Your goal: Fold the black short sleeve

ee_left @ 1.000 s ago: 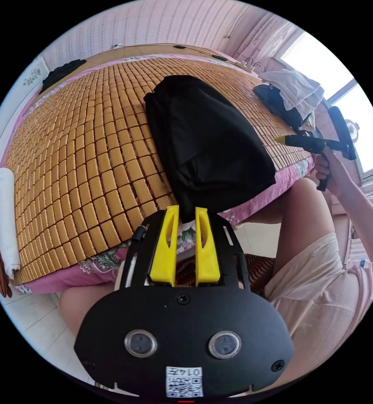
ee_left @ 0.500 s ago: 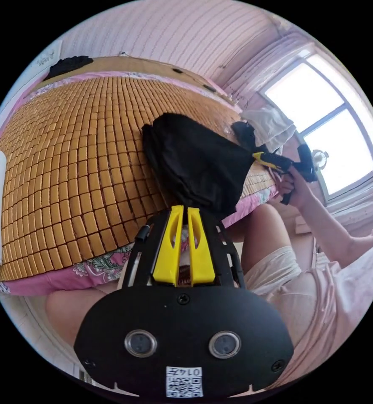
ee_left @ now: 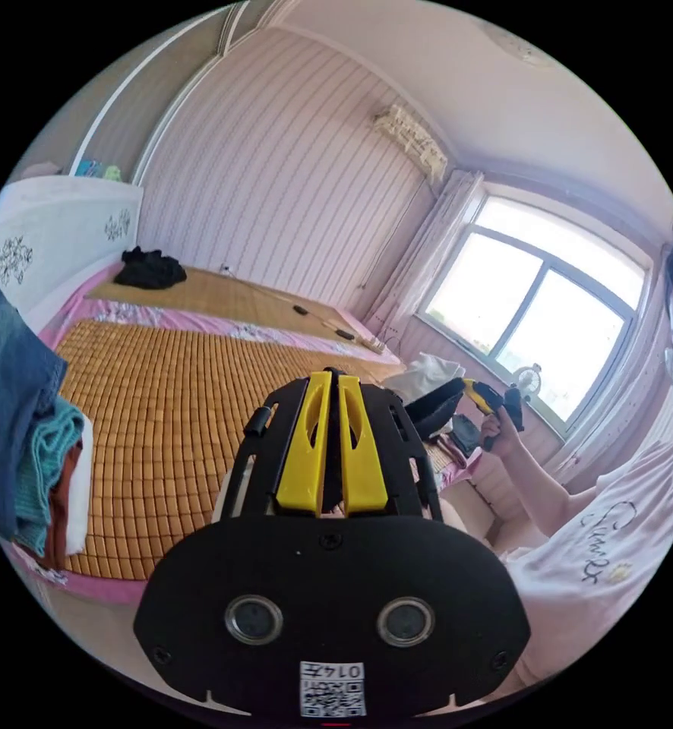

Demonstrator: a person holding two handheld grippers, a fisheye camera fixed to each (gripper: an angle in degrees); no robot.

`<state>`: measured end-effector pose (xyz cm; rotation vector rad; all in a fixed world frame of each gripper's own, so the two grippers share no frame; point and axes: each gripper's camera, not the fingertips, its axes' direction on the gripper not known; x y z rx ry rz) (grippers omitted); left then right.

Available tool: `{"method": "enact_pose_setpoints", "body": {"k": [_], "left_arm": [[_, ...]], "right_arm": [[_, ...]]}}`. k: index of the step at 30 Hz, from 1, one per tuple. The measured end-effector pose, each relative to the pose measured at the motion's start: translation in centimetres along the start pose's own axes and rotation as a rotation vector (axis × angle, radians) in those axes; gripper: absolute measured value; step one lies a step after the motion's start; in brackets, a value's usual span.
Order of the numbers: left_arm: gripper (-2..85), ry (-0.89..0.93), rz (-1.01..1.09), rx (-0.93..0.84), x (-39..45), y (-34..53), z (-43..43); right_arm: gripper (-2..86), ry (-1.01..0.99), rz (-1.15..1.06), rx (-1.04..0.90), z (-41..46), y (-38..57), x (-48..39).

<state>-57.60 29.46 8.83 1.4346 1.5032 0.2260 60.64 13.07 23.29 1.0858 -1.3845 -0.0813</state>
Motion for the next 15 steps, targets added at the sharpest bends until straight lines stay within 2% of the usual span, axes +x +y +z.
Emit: {"method": "enact_pose_setpoints", "body": {"k": [6,8,10,12,15], "left_arm": [[-1.0,0.106,0.03,0.216,5.0,-6.7,-8.9],[-1.0,0.077,0.057,0.208,7.1,-7.5,-10.8],[-1.0,0.025,0.107,0.208,9.6,-7.4,-12.6],[-1.0,0.14,0.136,0.255,12.2,-6.6,-16.1],[-1.0,0.142,0.201,0.336,16.1,-5.8,-21.9]], "right_arm": [[0.1,-0.02,-0.187,0.101,-4.2,-4.1,-9.1],[0.1,-0.038,-0.224,0.12,-5.4,-4.4,-11.4],[0.1,-0.087,-0.247,0.146,-7.1,-4.1,-13.4],[0.1,-0.118,-0.331,0.174,-9.8,-3.2,-17.1],[0.1,-0.166,-0.455,0.234,-13.6,-1.9,-22.1]]}}
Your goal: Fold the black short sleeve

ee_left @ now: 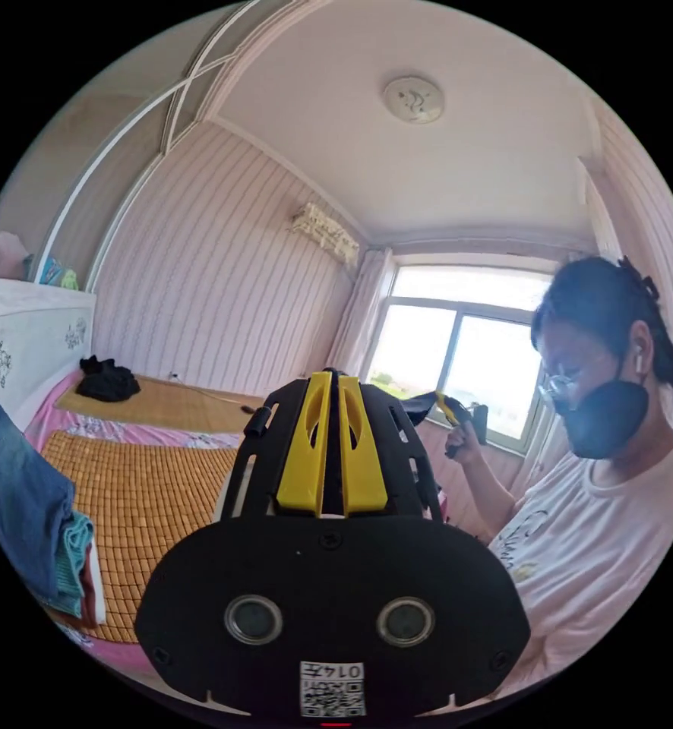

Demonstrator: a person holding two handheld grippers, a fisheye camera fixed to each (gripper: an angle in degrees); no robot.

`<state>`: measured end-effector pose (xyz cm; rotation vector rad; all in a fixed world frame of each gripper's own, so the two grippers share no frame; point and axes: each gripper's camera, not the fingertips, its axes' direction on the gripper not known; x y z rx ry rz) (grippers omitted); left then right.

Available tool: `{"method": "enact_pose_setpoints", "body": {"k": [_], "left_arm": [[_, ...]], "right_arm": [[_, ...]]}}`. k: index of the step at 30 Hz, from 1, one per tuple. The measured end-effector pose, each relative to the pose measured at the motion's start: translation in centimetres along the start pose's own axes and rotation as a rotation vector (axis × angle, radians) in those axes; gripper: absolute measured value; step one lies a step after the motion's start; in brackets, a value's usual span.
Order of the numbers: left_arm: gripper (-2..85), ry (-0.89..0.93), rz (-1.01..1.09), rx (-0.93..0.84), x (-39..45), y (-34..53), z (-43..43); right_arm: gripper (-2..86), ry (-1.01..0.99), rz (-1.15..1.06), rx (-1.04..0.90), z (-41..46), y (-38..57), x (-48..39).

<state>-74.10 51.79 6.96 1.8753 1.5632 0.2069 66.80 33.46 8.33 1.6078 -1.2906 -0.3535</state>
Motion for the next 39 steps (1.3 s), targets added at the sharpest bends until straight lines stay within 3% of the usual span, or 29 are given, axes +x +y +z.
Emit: {"method": "enact_pose_setpoints", "body": {"k": [5,8,11,15,18,20,26,31,39], "left_arm": [[-1.0,0.04,0.126,0.132,5.5,-4.4,-5.0],[-1.0,-0.031,0.166,0.137,5.9,-6.4,-3.6],[-1.0,-0.065,0.048,0.019,1.5,-6.7,2.0],[-1.0,-0.174,-0.076,-0.273,-7.1,-3.6,13.6],[-1.0,-0.199,-0.198,-0.342,-11.8,-2.2,19.4],[-1.0,-0.196,-0.222,-0.315,-12.8,-3.5,21.0],[-1.0,-0.31,0.102,-0.222,-9.6,-7.7,21.1],[-0.9,-0.328,0.047,-0.358,-13.3,-0.5,21.9],[-0.9,-0.314,-0.464,-0.843,-25.8,25.3,27.2]], "right_arm": [[0.0,-0.064,-0.151,0.05,-1.8,-3.9,-5.7],[0.0,-0.012,-0.178,0.002,0.4,-5.0,-5.3],[-0.1,0.141,-0.08,-0.153,5.4,-4.3,-0.4],[-0.1,0.451,0.165,-0.381,14.2,2.0,10.3],[-0.2,0.528,0.193,-0.471,19.3,4.4,14.5],[-0.2,0.506,0.135,-0.432,21.1,2.7,15.0],[-0.2,0.38,0.054,-0.234,21.6,-2.2,15.6],[-0.1,0.356,0.096,-0.36,20.7,6.2,18.6],[0.1,0.502,0.611,-0.711,19.0,31.8,29.2]]}}
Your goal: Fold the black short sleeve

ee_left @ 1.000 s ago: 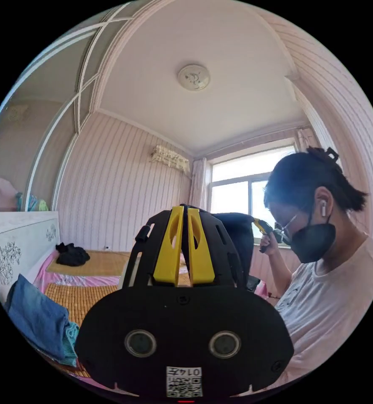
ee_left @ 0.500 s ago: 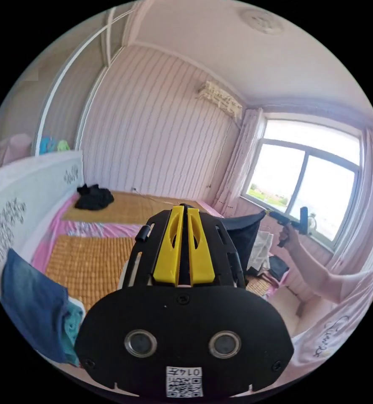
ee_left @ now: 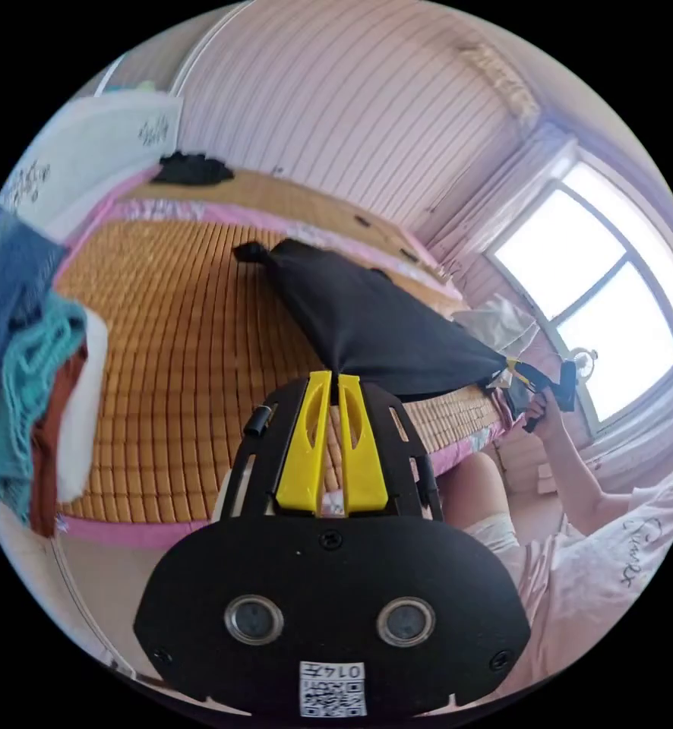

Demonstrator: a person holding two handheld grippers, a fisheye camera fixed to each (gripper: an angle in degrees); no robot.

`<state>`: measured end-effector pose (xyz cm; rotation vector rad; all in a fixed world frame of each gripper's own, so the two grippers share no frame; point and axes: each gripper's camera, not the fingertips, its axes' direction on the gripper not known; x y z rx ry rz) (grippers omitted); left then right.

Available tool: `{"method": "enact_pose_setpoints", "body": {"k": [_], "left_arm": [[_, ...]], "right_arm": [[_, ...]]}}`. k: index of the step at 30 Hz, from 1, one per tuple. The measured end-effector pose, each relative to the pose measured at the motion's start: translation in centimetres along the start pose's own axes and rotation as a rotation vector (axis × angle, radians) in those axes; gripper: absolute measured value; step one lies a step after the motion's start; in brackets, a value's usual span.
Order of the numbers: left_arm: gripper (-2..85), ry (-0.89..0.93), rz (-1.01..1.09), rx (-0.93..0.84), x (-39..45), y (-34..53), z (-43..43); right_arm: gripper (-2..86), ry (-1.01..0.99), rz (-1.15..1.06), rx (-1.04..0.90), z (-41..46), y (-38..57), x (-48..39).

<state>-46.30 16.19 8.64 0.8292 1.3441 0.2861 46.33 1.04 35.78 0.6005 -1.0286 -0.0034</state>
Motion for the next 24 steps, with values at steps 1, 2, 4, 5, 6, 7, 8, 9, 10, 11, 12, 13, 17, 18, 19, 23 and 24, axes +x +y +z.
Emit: {"method": "enact_pose_setpoints", "body": {"k": [1,2,4,5,6,7,8,9,10,11,12,13,17,18,19,23,24], "left_arm": [[-0.9,0.003,-0.023,-0.031,-0.8,0.5,1.3],[-0.9,0.003,-0.057,-0.077,-2.3,1.5,3.6],[-0.9,0.014,-0.106,-0.146,-4.1,2.9,6.3],[-0.9,0.014,-0.128,-0.188,-5.0,3.8,7.8],[-0.8,0.012,-0.139,-0.228,-5.7,4.6,8.8],[-0.8,0.009,-0.135,-0.244,-5.9,5.0,9.3],[-0.8,-0.002,-0.127,-0.274,-6.2,5.7,9.9],[-0.8,-0.011,-0.111,-0.292,-6.4,6.4,10.2],[-0.8,-0.012,-0.102,-0.297,-6.5,6.7,10.2],[-0.7,-0.008,-0.085,-0.306,-6.7,7.3,10.3],[-0.6,-0.006,-0.069,-0.317,-6.9,7.8,10.2],[-0.6,-0.01,-0.063,-0.322,-7.0,8.1,10.2],[0.1,-0.046,-0.027,-0.334,-7.8,9.6,10.2],[0.6,-0.055,-0.022,-0.321,-8.1,10.0,10.1],[1.0,-0.06,-0.02,-0.313,-8.2,10.1,10.0],[3.7,-0.113,0.038,-0.22,-8.4,11.2,8.0],[4.3,-0.149,0.079,-0.182,-8.1,11.7,7.2]], "right_arm": [[0.1,0.019,0.02,-0.034,1.2,0.5,0.8],[0.1,0.058,0.044,-0.097,3.3,1.4,2.2],[0.1,0.106,0.061,-0.181,6.0,2.7,3.7],[0.1,0.12,0.063,-0.223,7.3,3.5,4.4],[0.0,0.137,0.061,-0.261,8.4,4.2,5.0],[0.0,0.148,0.057,-0.276,8.8,4.5,5.2],[-0.1,0.173,0.045,-0.301,9.5,5.1,5.4],[-0.2,0.204,0.038,-0.326,10.1,5.6,5.7],[-0.3,0.214,0.032,-0.338,10.3,5.8,5.8],[-0.4,0.225,0.017,-0.361,10.7,6.3,5.9],[-0.5,0.236,-0.002,-0.38,11.1,6.8,5.9],[-0.5,0.244,-0.013,-0.39,11.3,7.1,5.8],[-0.6,0.297,-0.077,-0.443,13.6,9.3,5.6],[-0.5,0.308,-0.083,-0.443,14.2,9.9,5.7],[-0.5,0.314,-0.083,-0.443,14.5,10.1,5.7],[0.3,0.39,-0.104,-0.398,15.7,12.2,5.4],[1.0,0.411,-0.121,-0.385,16.0,12.9,5.2]]}}
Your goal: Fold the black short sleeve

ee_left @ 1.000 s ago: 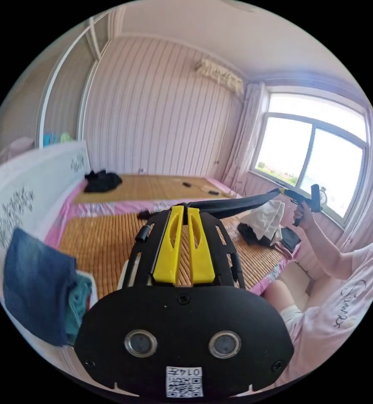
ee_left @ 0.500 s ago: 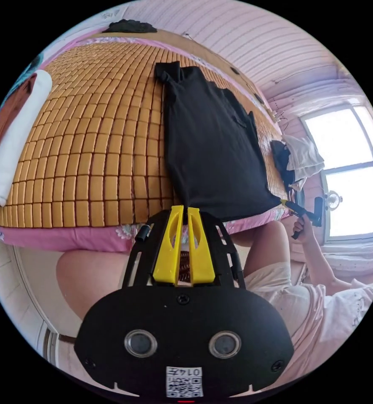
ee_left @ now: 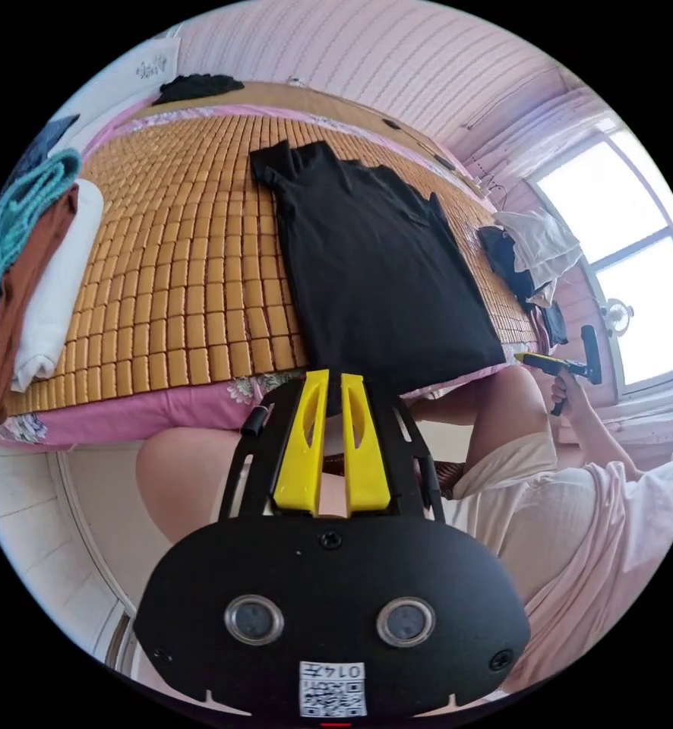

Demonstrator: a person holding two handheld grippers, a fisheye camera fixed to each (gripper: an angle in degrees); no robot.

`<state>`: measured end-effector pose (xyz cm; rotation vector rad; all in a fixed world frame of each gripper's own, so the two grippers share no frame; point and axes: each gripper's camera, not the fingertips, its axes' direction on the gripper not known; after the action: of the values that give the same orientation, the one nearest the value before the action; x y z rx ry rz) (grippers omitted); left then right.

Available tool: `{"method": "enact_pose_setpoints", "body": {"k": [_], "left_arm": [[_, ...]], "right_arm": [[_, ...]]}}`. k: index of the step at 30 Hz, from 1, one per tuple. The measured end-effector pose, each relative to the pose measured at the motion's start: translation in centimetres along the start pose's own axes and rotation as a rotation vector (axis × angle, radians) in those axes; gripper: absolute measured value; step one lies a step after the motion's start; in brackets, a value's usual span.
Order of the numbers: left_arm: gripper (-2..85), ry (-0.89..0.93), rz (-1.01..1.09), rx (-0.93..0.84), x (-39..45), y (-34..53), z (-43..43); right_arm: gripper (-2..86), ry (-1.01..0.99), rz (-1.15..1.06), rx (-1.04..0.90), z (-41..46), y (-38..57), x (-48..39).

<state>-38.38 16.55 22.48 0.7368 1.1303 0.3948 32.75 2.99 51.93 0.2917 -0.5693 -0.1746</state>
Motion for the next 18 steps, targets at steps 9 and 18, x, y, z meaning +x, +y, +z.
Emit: {"method": "enact_pose_setpoints", "body": {"k": [9,18], "left_arm": [[6.6,-0.121,0.081,0.205,0.8,4.4,-2.6],[6.6,-0.147,0.154,0.198,-0.9,7.1,0.0]], "right_arm": [[4.0,0.031,-0.109,0.16,1.5,4.1,-5.5],[-0.4,0.071,-0.327,0.166,6.1,5.7,-12.9]]}}
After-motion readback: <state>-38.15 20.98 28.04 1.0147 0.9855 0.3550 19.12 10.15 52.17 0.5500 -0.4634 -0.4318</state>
